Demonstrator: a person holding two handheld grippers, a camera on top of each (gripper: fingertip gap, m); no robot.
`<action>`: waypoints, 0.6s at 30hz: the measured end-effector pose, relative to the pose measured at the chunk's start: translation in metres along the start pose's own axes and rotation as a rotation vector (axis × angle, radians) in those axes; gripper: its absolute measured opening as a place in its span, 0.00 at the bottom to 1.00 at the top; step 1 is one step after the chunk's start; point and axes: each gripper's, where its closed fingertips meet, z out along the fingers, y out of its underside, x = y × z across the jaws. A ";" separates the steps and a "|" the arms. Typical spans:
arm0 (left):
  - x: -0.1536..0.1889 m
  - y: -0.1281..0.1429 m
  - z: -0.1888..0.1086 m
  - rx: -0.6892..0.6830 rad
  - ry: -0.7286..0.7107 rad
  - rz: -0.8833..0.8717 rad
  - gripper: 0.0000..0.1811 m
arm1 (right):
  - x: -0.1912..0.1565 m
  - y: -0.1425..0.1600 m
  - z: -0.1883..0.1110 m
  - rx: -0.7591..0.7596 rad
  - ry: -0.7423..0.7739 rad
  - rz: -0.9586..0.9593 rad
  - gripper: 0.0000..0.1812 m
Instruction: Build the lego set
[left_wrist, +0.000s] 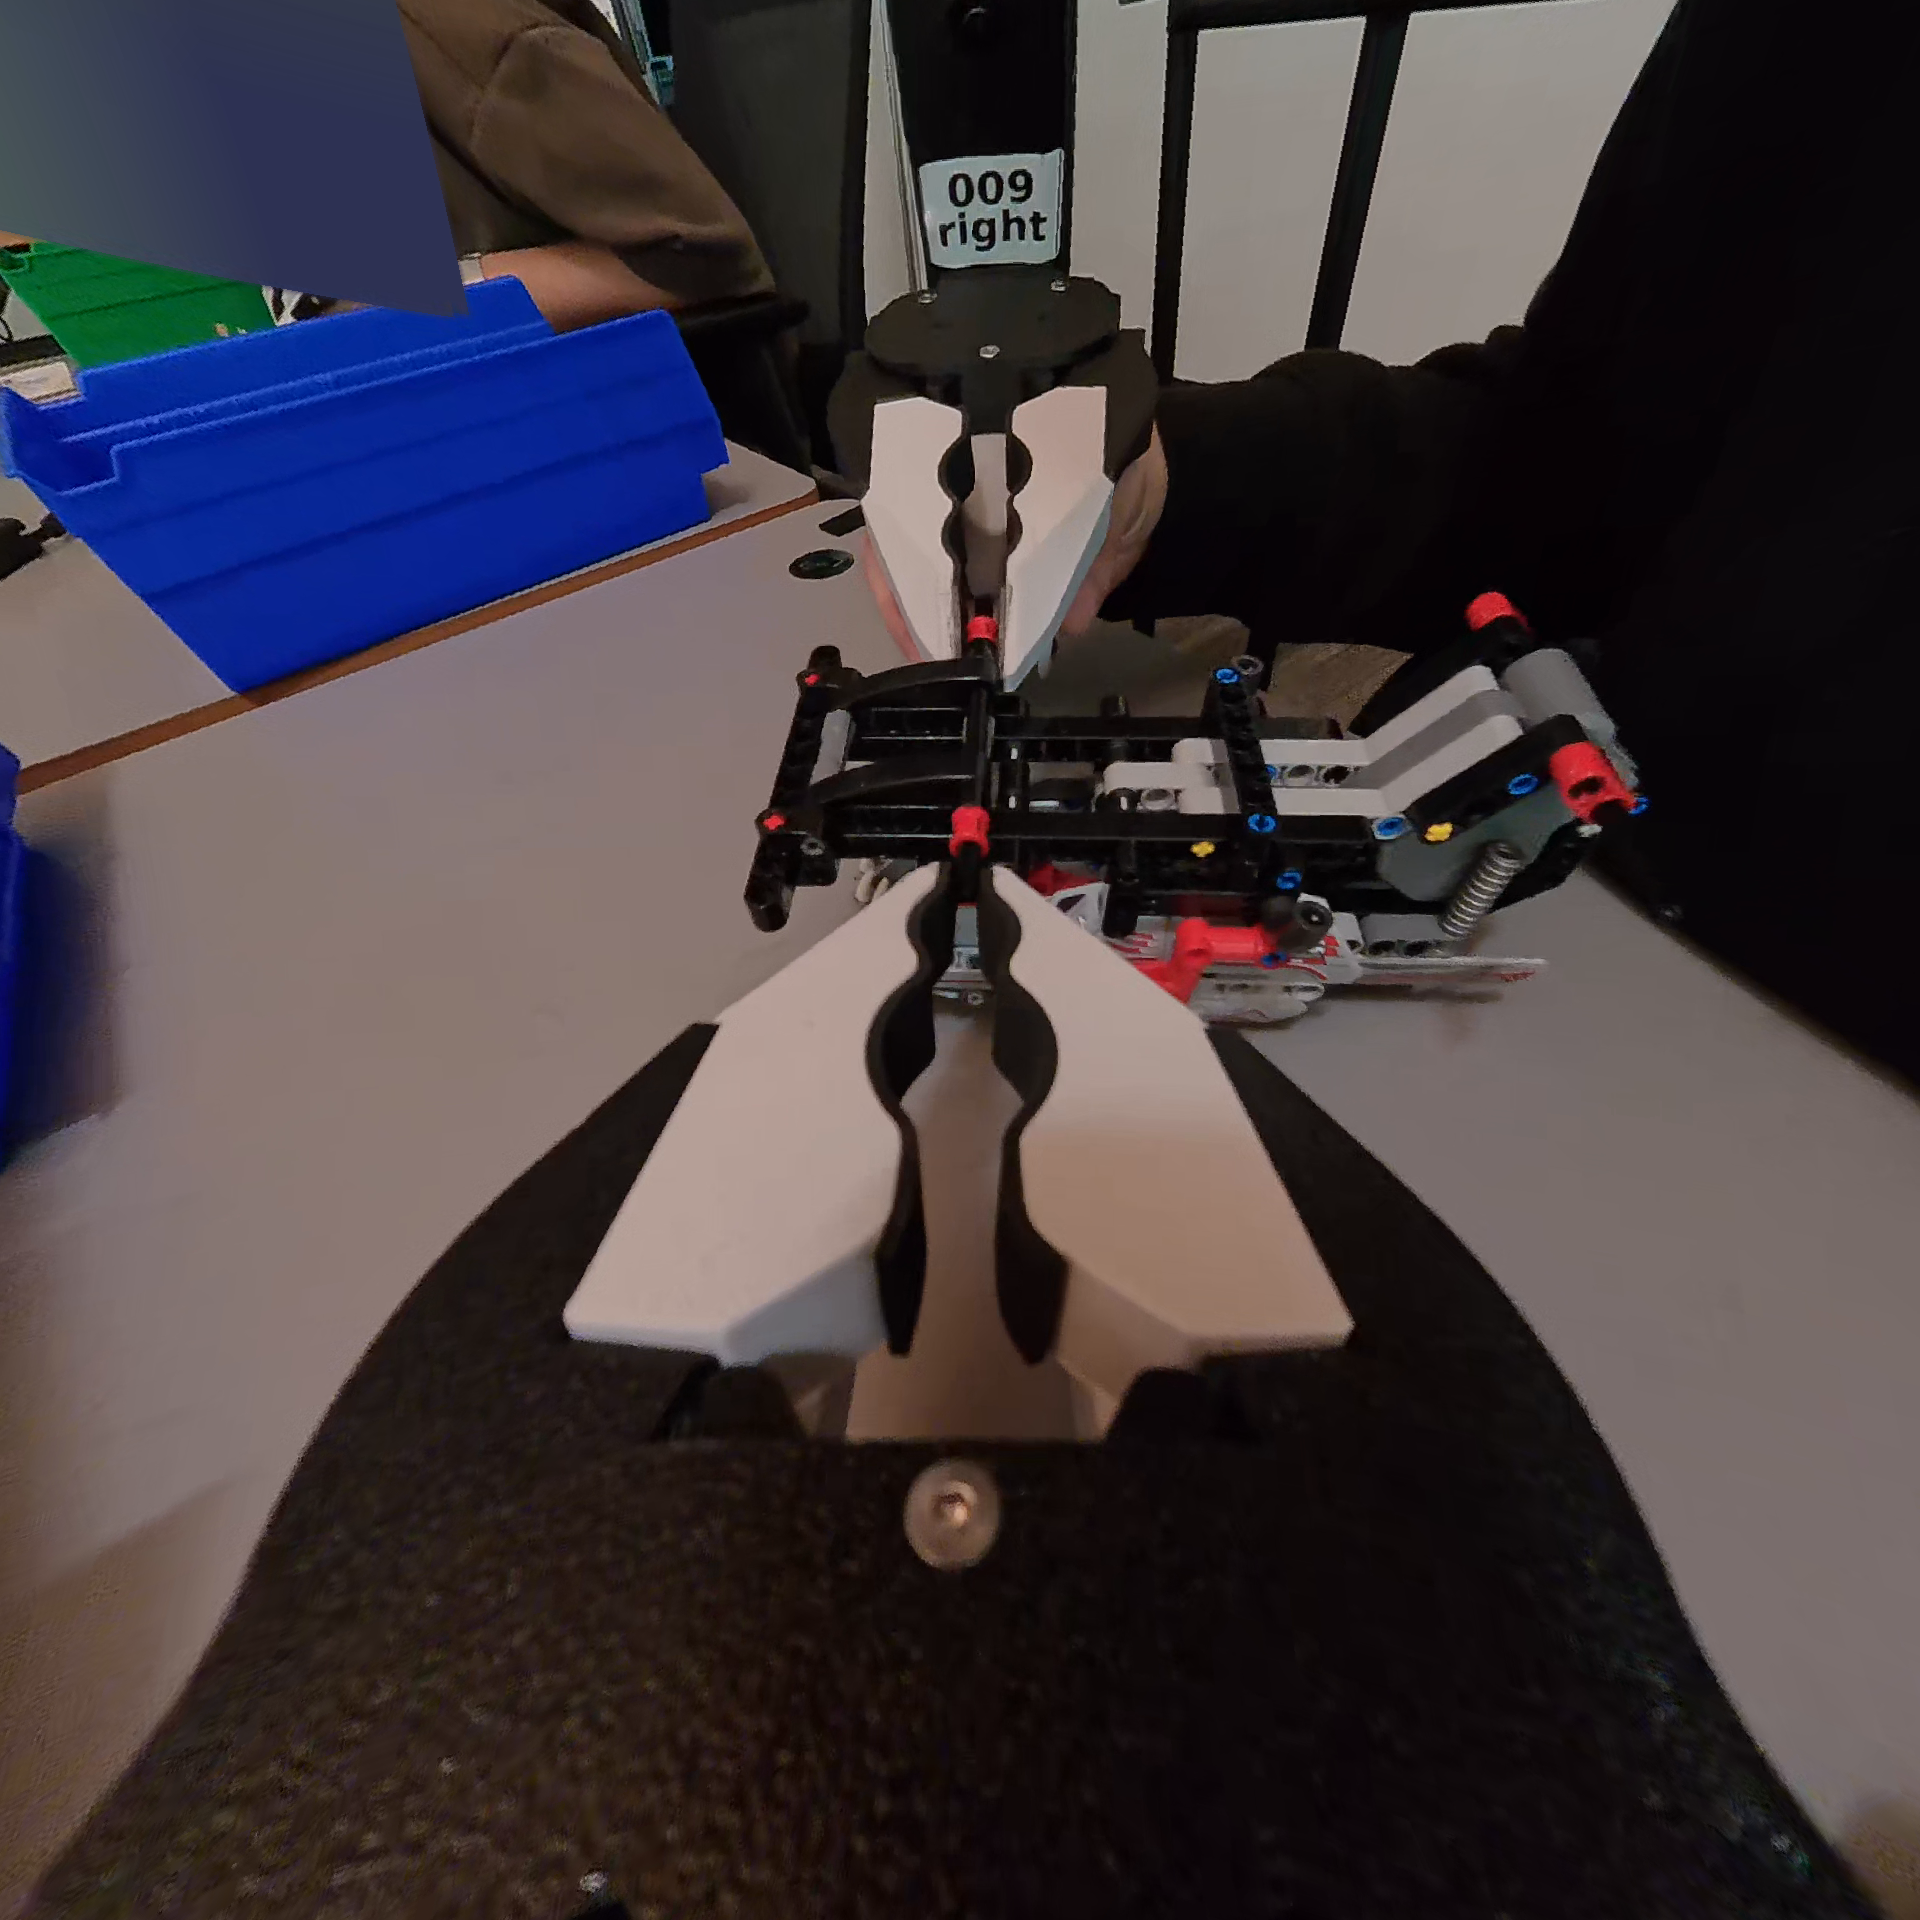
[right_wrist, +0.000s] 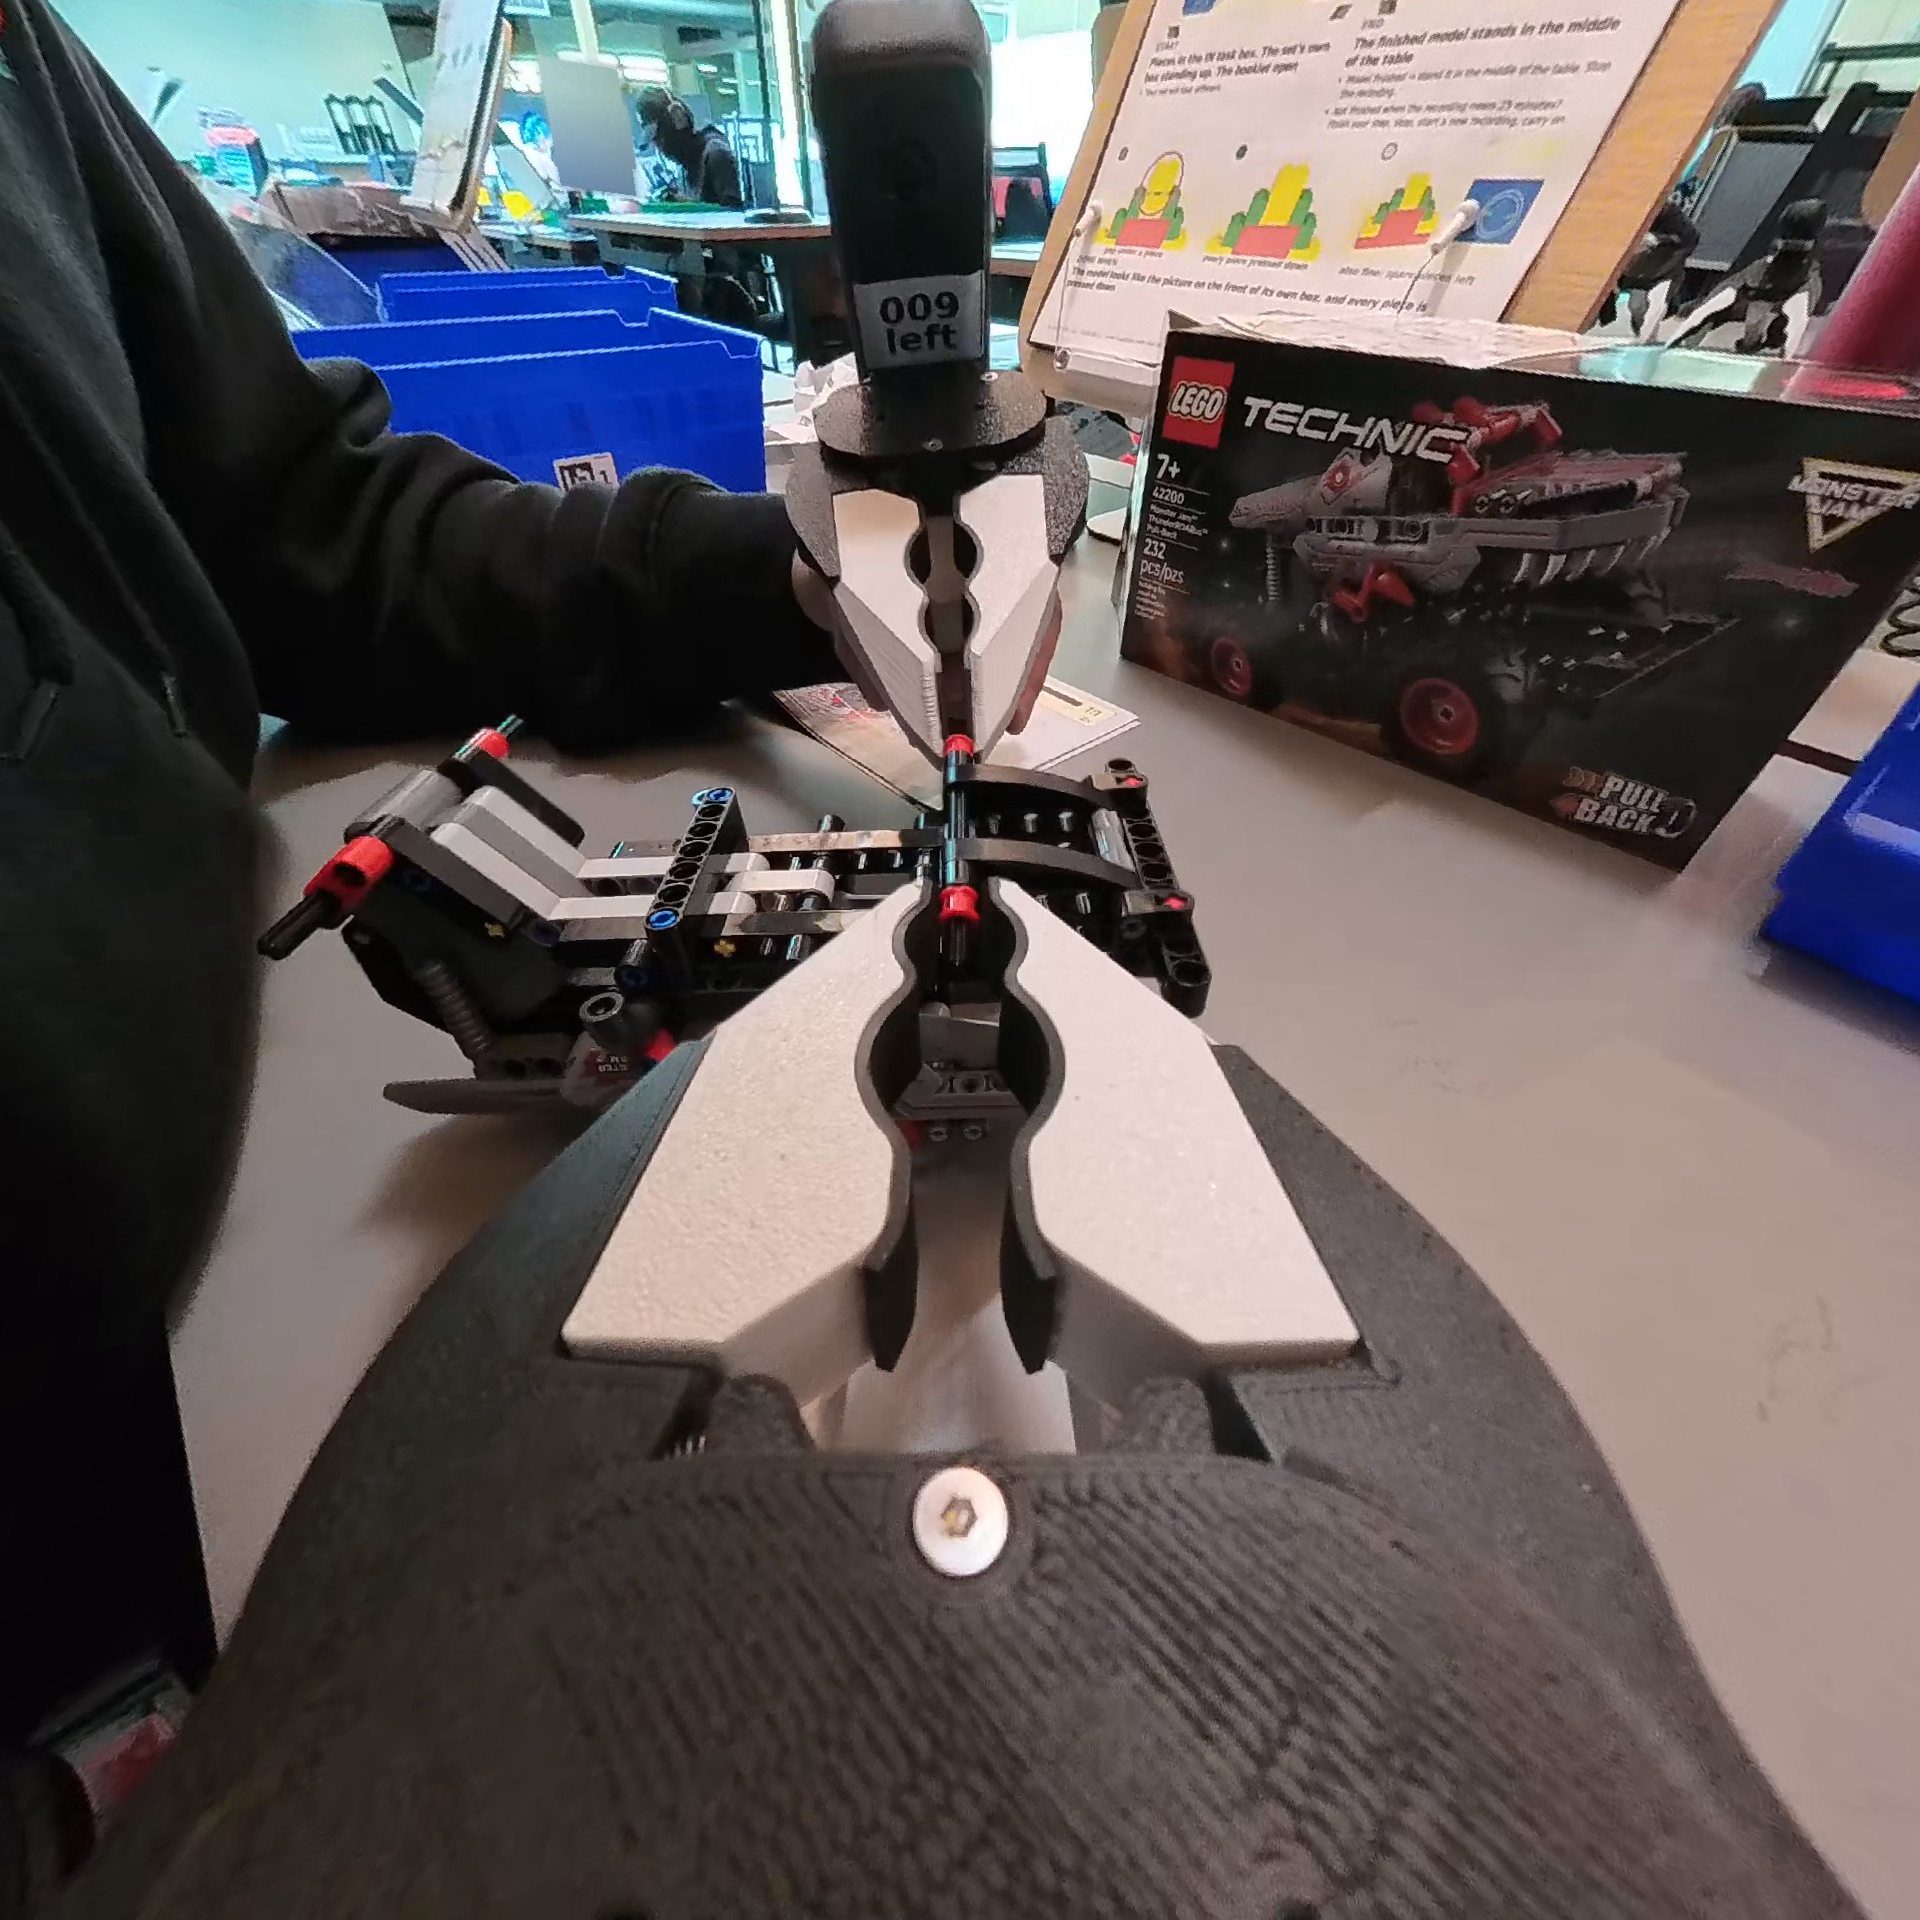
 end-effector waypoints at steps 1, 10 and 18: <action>0.000 0.000 0.000 0.001 -0.001 -0.002 0.00 | 0.000 0.000 0.000 -0.005 0.003 -0.003 0.03; -0.003 0.003 0.000 -0.009 -0.012 -0.002 0.00 | 0.002 0.001 0.001 -0.019 0.008 -0.006 0.03; 0.000 0.001 0.000 -0.004 -0.007 0.007 0.00 | -0.001 0.000 -0.003 -0.021 -0.003 0.010 0.03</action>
